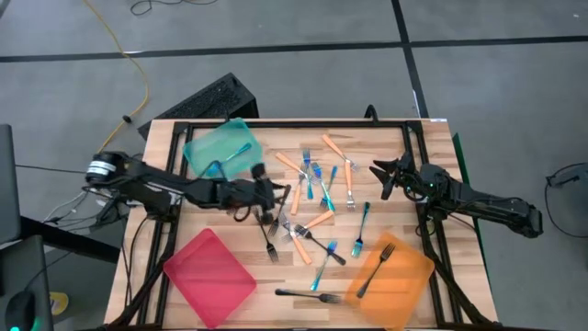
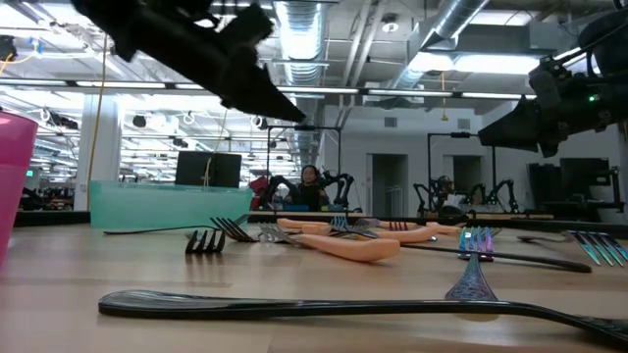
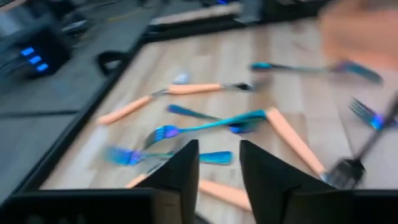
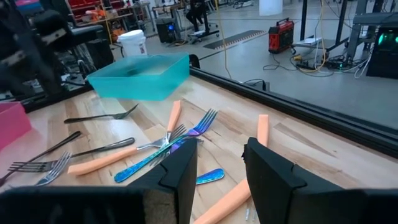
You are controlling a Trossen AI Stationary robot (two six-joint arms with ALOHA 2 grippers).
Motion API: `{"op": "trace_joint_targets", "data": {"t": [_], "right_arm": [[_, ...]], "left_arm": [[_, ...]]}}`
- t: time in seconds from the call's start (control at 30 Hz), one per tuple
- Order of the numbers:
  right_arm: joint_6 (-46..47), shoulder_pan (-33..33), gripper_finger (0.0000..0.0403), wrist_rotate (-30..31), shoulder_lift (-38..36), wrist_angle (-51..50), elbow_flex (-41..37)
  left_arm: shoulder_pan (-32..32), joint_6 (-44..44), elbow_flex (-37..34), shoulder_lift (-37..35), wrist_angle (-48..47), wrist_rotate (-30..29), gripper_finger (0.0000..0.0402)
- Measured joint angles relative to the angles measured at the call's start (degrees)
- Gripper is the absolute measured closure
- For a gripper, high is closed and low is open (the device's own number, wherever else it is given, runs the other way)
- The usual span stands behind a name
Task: Sort silverware by color (type)
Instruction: Put the orange fork into the red bin
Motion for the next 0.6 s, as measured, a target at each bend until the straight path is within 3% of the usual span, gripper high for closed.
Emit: {"op": "trace_joint_targets", "data": {"t": [0.13,0.27,0.37,0.6], "right_arm": [[0.00,0.00,0.0248,0.09,0.02,-0.02,0.00],[0.00,-0.02,0.0248,0.11,0.02,-0.02,0.00],[0.02,0.00,0.0248,0.11,0.06,-0.02,0.00],[0.02,-0.02,0.0248,0.11,1.43,-0.02,0.00]], "left_arm": [[0.07,9.78,4.55,6.76,-0.21,11.04,0.0265],[0.00,22.89,8.54,12.20,-0.73,27.46,0.0263],[-0.26,31.34,11.65,15.56,-4.02,35.76,0.0264],[-0.92,42.45,19.85,21.92,-15.89,39.55,0.0264]]}}
